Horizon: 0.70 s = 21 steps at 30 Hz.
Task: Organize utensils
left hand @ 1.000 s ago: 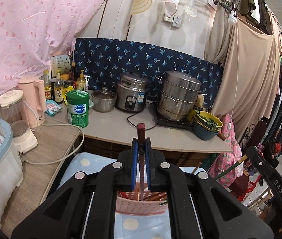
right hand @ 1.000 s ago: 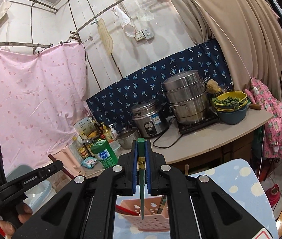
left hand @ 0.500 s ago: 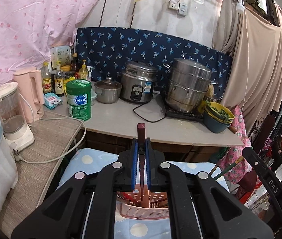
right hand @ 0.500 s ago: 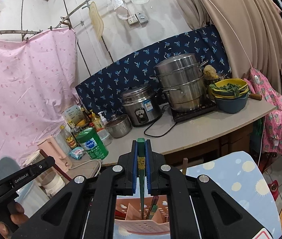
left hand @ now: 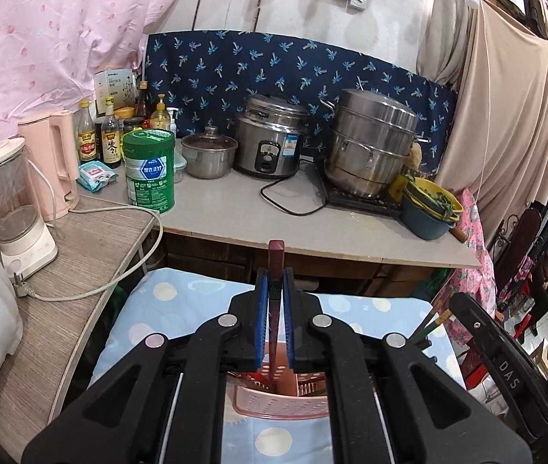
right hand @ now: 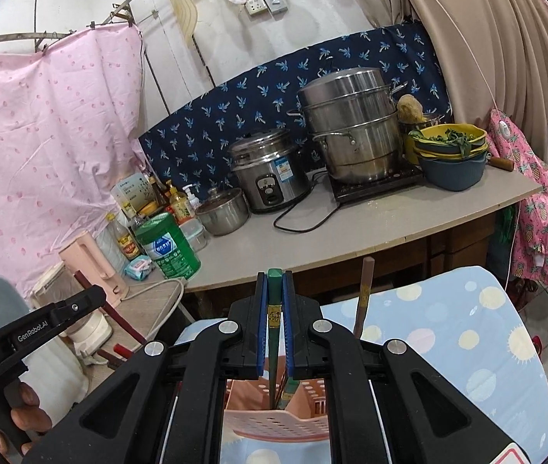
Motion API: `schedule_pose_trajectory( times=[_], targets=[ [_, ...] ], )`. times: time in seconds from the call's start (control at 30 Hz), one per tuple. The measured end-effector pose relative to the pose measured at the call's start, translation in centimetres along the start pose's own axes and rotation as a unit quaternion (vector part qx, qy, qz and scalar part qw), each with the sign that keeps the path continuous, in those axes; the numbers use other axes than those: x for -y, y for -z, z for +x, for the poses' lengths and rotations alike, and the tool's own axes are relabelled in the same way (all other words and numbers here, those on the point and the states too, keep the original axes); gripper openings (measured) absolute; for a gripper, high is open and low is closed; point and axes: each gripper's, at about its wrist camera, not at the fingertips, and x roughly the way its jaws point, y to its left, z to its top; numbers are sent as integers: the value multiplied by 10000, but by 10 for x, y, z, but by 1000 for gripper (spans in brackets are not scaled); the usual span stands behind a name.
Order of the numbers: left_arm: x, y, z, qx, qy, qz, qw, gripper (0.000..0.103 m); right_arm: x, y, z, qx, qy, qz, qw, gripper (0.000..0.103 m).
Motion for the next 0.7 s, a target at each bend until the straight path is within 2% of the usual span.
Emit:
schedule_pose_trajectory(
  times=[0.1,0.17,0.5,0.57,0.7],
  targets=[
    [3,5,0,35,-78,72,9999,16,-1,4,0,-31,31,-39,10000,11],
    [4,8,-3,69,-108,90,9999,35,-2,6,-2,-41,39,-67,10000,12],
    [9,22,-21,77,-269,239,9993,39,-2,16,-26,-35,31,-128,9999,19],
    [10,27,-27,63,-303,272,9992,42,-4,21,-34,-44,72,-213,9997,26],
    [13,40,-38,58,-392,373,9985,47,-7,33,-49,-72,118,-330,9994,29]
  ],
)
